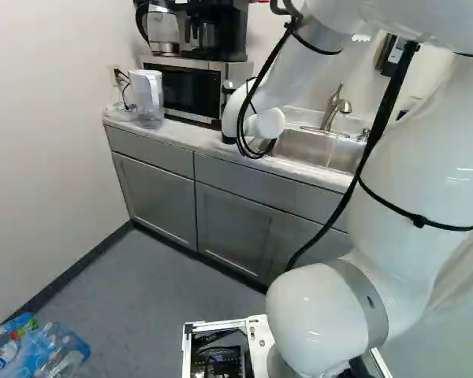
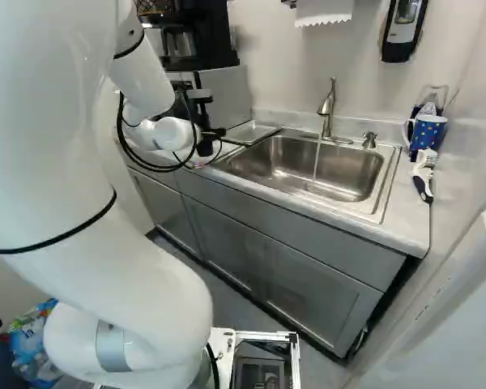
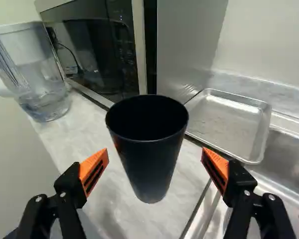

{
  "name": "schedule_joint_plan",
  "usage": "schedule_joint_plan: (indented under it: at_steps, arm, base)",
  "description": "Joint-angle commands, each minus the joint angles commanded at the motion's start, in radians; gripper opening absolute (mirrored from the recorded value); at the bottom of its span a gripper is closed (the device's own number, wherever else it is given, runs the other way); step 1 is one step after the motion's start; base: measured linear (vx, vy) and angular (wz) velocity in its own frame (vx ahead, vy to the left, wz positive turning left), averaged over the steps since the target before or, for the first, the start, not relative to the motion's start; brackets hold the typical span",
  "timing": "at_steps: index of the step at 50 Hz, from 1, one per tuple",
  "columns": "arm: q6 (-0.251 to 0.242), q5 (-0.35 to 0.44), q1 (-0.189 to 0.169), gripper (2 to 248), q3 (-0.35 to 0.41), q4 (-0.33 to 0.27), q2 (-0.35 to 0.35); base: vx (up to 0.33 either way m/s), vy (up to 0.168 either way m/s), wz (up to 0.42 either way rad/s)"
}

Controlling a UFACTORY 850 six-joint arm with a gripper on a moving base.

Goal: Rinse the cup and place it in the tray

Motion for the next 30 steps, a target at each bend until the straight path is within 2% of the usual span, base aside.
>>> schedule_joint_plan:
  at_steps: [13, 30]
  arm:
    - [0.000, 0.000, 0.000, 247, 0.004, 0.000, -0.026]
    - [0.000, 0.000, 0.000, 247, 0.003, 0.000, -0.026]
  base:
    - [0.000, 0.000, 0.000]
    - [0.000, 0.000, 0.000]
